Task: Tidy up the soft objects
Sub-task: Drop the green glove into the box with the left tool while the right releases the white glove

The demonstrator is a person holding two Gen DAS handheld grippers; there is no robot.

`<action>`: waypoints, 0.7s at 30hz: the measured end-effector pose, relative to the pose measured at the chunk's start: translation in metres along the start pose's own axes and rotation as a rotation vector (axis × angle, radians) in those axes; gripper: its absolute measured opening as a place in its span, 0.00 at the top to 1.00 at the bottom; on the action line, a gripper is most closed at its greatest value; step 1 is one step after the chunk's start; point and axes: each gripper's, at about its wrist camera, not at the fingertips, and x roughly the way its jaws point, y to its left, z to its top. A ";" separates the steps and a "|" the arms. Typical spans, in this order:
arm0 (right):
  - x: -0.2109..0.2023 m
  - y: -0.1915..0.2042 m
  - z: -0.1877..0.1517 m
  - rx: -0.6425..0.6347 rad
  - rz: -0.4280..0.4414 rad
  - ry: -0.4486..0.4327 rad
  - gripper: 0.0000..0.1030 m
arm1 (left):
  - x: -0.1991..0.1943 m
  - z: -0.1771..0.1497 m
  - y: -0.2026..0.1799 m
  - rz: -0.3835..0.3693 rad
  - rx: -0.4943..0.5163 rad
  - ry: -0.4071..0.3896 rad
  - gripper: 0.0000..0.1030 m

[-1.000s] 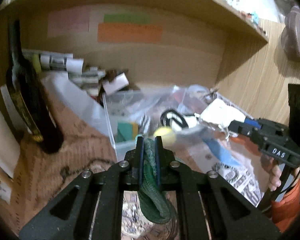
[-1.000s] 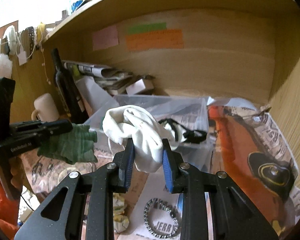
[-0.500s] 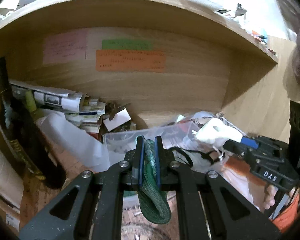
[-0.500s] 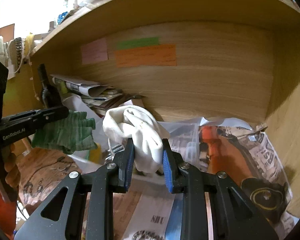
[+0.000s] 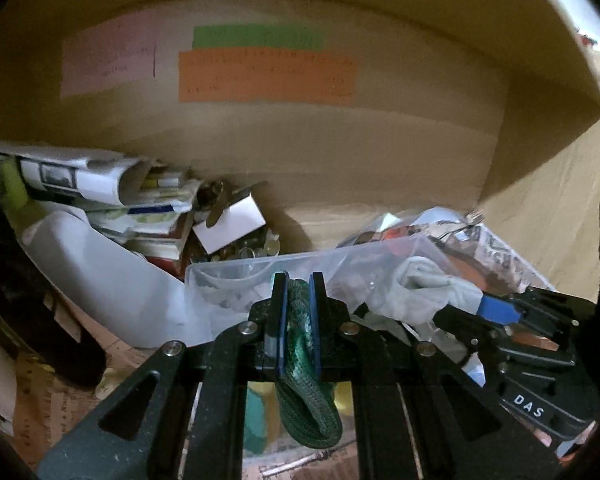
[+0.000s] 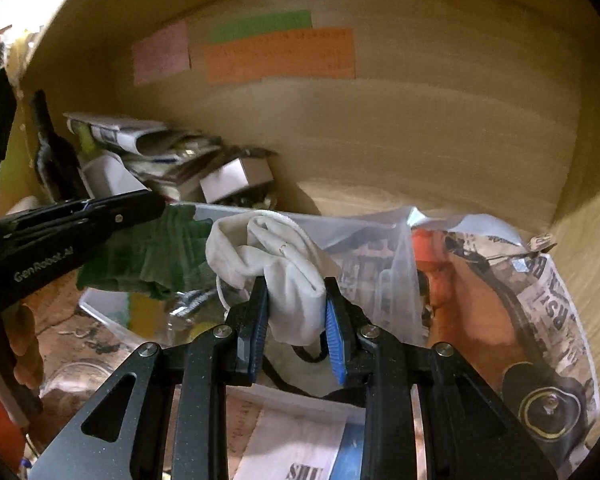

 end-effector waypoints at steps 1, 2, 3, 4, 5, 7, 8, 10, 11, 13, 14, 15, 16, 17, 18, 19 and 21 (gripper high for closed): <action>0.004 0.000 -0.001 -0.003 -0.005 0.011 0.77 | 0.005 -0.002 -0.001 0.005 0.004 0.010 0.91; 0.007 0.000 -0.001 -0.006 -0.009 0.021 0.77 | 0.009 -0.003 -0.002 0.006 0.006 0.017 0.91; 0.009 -0.001 -0.001 -0.008 -0.010 0.028 0.76 | 0.012 -0.005 -0.003 0.005 0.010 0.028 0.91; 0.011 -0.001 -0.001 -0.010 -0.008 0.037 0.76 | 0.016 -0.006 -0.003 0.003 0.014 0.040 0.91; 0.013 0.000 -0.001 -0.013 -0.007 0.044 0.74 | 0.020 -0.009 -0.004 0.000 0.017 0.056 0.91; 0.014 0.001 -0.002 -0.027 -0.011 0.054 0.74 | 0.024 -0.012 -0.004 0.000 0.025 0.079 0.91; 0.014 0.001 -0.002 -0.032 -0.011 0.060 0.74 | 0.025 -0.014 -0.004 0.002 0.030 0.088 0.91; 0.014 0.002 -0.002 -0.042 -0.002 0.069 0.72 | 0.026 -0.016 -0.003 0.007 0.033 0.103 0.91; 0.013 0.004 -0.003 -0.052 0.002 0.077 0.69 | 0.024 -0.018 -0.003 0.004 0.034 0.109 0.91; 0.011 0.007 -0.004 -0.071 -0.001 0.080 0.66 | 0.020 -0.019 -0.003 -0.003 0.036 0.110 0.89; 0.008 0.009 -0.005 -0.085 -0.005 0.078 0.62 | 0.017 -0.020 -0.004 -0.004 0.040 0.107 0.86; 0.006 0.010 -0.006 -0.093 -0.008 0.075 0.59 | 0.015 -0.020 -0.004 -0.008 0.043 0.105 0.84; 0.004 0.010 -0.006 -0.098 -0.008 0.072 0.58 | 0.012 -0.020 -0.004 -0.013 0.043 0.104 0.80; 0.000 0.011 -0.006 -0.103 -0.006 0.066 0.56 | 0.008 -0.020 -0.004 -0.022 0.042 0.103 0.78; -0.004 0.011 -0.006 -0.106 -0.004 0.061 0.53 | 0.004 -0.019 -0.004 -0.029 0.041 0.099 0.74; -0.008 0.011 -0.006 -0.109 -0.003 0.054 0.51 | -0.001 -0.019 -0.004 -0.034 0.043 0.093 0.70; -0.018 0.011 -0.005 -0.110 -0.003 0.033 0.47 | -0.010 -0.019 -0.005 -0.042 0.050 0.082 0.65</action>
